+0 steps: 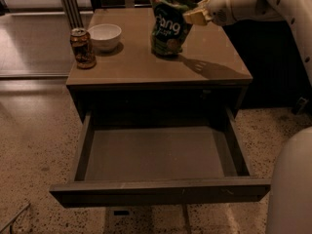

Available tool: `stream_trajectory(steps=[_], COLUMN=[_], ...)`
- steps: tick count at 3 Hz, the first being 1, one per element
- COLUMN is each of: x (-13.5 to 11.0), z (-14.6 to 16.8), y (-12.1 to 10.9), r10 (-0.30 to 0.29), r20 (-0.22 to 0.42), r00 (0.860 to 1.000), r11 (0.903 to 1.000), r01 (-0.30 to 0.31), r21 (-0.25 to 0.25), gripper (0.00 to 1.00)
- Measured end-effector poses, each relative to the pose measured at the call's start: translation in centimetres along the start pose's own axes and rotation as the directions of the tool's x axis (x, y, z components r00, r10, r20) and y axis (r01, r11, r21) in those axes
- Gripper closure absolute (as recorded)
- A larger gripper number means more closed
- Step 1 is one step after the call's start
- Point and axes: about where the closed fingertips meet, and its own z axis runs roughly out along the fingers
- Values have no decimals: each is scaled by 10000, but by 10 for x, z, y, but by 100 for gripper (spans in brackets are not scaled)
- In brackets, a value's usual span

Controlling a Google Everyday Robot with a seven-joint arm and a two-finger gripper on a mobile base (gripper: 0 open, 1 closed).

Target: Place green rice chip bag into top drawer

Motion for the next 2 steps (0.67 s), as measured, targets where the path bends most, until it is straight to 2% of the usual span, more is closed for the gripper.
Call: stream_trajectory(steps=[1, 2], x=[0, -15], z=[0, -5], y=[0, 10], r10=[0, -264], r20=[0, 258], r00=[10000, 9993], r11=[10000, 9987], r01=[0, 275], r21=[-1, -437], gripper=[100, 100])
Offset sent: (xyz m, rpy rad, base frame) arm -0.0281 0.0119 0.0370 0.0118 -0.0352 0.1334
